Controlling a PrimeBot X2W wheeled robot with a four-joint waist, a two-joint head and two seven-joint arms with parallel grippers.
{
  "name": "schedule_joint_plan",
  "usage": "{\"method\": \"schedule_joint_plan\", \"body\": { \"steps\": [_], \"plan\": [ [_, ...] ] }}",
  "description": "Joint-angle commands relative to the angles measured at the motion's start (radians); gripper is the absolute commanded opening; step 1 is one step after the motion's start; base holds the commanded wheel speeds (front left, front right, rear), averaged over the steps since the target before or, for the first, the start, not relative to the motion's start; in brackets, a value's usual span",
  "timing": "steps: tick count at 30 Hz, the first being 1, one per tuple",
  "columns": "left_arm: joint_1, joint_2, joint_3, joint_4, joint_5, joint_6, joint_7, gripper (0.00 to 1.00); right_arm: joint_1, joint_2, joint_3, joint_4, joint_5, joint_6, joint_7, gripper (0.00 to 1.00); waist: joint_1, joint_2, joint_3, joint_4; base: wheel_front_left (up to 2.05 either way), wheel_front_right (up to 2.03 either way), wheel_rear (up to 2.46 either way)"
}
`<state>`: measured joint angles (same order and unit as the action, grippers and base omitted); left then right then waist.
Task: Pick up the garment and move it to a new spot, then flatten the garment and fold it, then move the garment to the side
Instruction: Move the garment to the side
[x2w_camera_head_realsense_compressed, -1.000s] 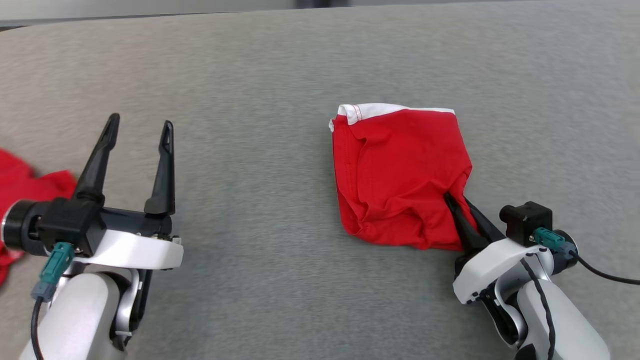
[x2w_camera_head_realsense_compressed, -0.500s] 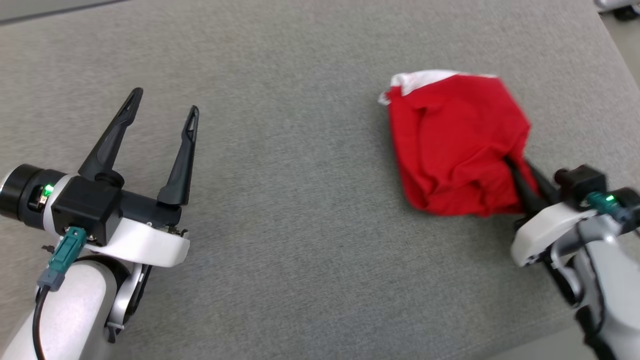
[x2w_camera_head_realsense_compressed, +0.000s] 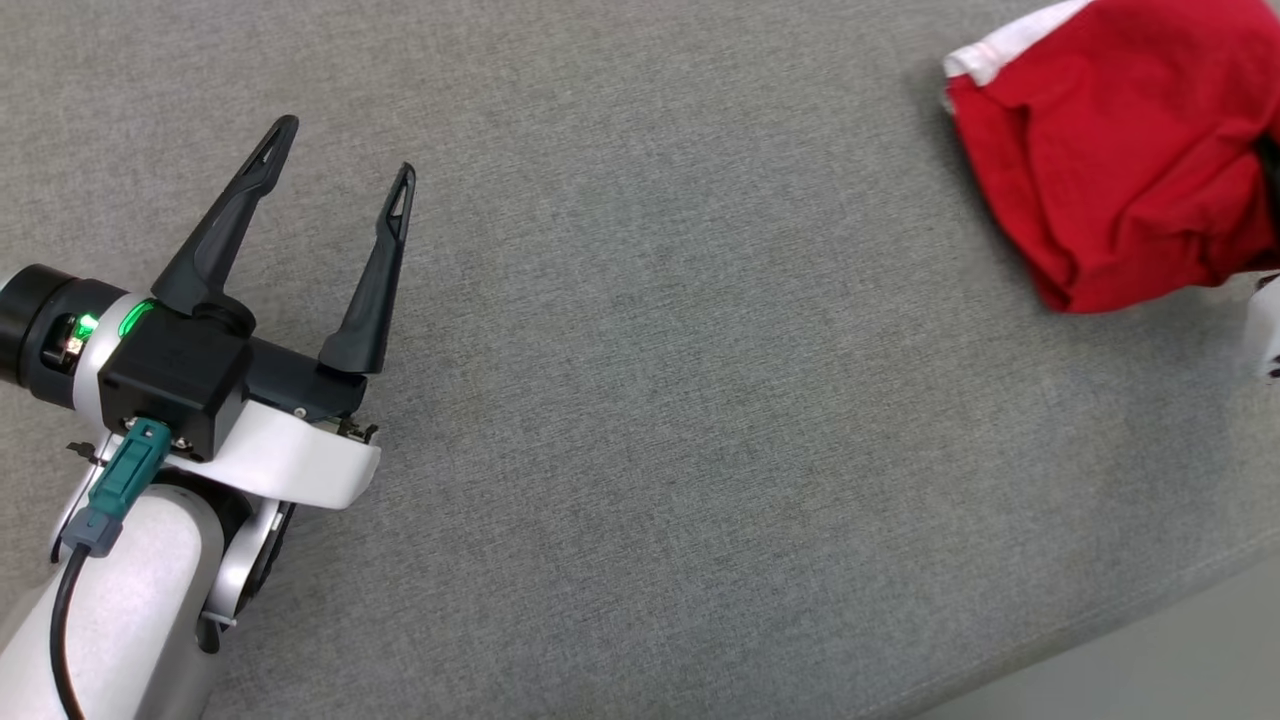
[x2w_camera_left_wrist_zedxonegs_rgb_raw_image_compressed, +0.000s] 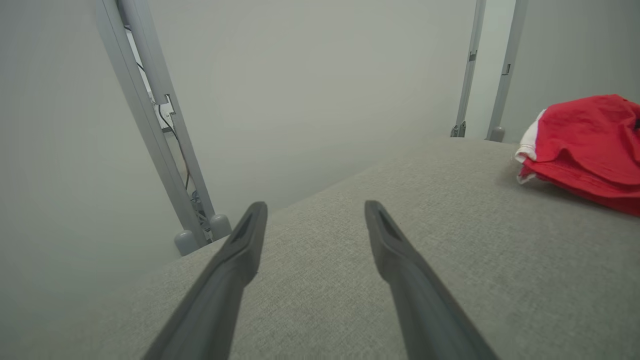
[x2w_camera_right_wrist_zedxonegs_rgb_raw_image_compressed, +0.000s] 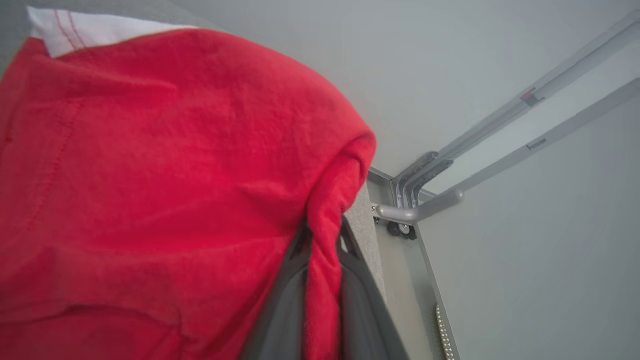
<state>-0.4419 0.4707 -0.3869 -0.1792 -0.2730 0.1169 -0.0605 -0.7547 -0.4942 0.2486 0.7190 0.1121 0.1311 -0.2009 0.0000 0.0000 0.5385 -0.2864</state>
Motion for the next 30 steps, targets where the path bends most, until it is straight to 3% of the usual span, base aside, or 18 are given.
{"method": "schedule_joint_plan", "body": {
  "steps": [1, 7, 10, 15, 20, 21, 25, 30],
  "plan": [
    [-0.022, 0.004, 0.002, 0.002, 0.004, 0.004, 0.001, 1.00, -0.020, -0.002, -0.014, 0.027, 0.009, 0.000, 0.007, 1.00, 0.0000, 0.0000, 0.004, 0.008, 0.00, 0.00, 0.00],
    [-0.010, -0.001, 0.007, 0.015, -0.010, 0.013, -0.015, 1.00, -0.051, 0.017, -0.080, 0.108, 0.037, -0.001, -0.023, 1.00, 0.0000, 0.0000, -0.008, 0.026, 0.00, 0.00, 0.00],
    [0.015, -0.010, 0.011, 0.031, -0.024, 0.021, -0.027, 1.00, -0.030, 0.061, -0.116, 0.111, 0.078, 0.000, -0.039, 1.00, 0.0000, 0.0000, -0.036, 0.030, 0.00, 0.00, 0.00],
    [0.056, -0.030, 0.030, 0.055, -0.053, 0.047, -0.049, 1.00, 0.032, 0.129, -0.203, 0.000, 0.116, 0.000, -0.064, 1.00, 0.0000, 0.0000, -0.093, 0.035, 0.00, 0.00, 0.00],
    [0.100, -0.046, 0.060, 0.078, -0.091, 0.073, -0.076, 1.00, 0.130, 0.263, -0.244, -0.182, 0.137, 0.000, -0.067, 1.00, 0.0000, 0.0000, -0.150, 0.055, 0.00, 0.00, 0.00],
    [0.100, -0.046, 0.060, 0.078, -0.091, 0.073, -0.076, 1.00, 0.130, 0.263, -0.244, -0.182, 0.137, 0.000, -0.067, 1.00, 0.0000, 0.0000, -0.150, 0.055, 0.00, 0.00, 0.00],
    [0.130, -0.057, 0.081, 0.092, -0.115, 0.090, -0.103, 1.00, 0.221, 0.362, -0.239, -0.327, 0.117, 0.000, -0.065, 1.00, 0.0000, 0.0000, -0.188, 0.092, 0.00, 0.00, 0.00],
    [0.155, -0.085, 0.098, 0.109, -0.144, 0.093, -0.144, 1.00, 0.306, 0.410, -0.210, -0.456, 0.080, 0.000, -0.066, 1.00, 0.0000, 0.0000, -0.224, 0.156, 0.00, 0.00, 0.00]
  ]
}}
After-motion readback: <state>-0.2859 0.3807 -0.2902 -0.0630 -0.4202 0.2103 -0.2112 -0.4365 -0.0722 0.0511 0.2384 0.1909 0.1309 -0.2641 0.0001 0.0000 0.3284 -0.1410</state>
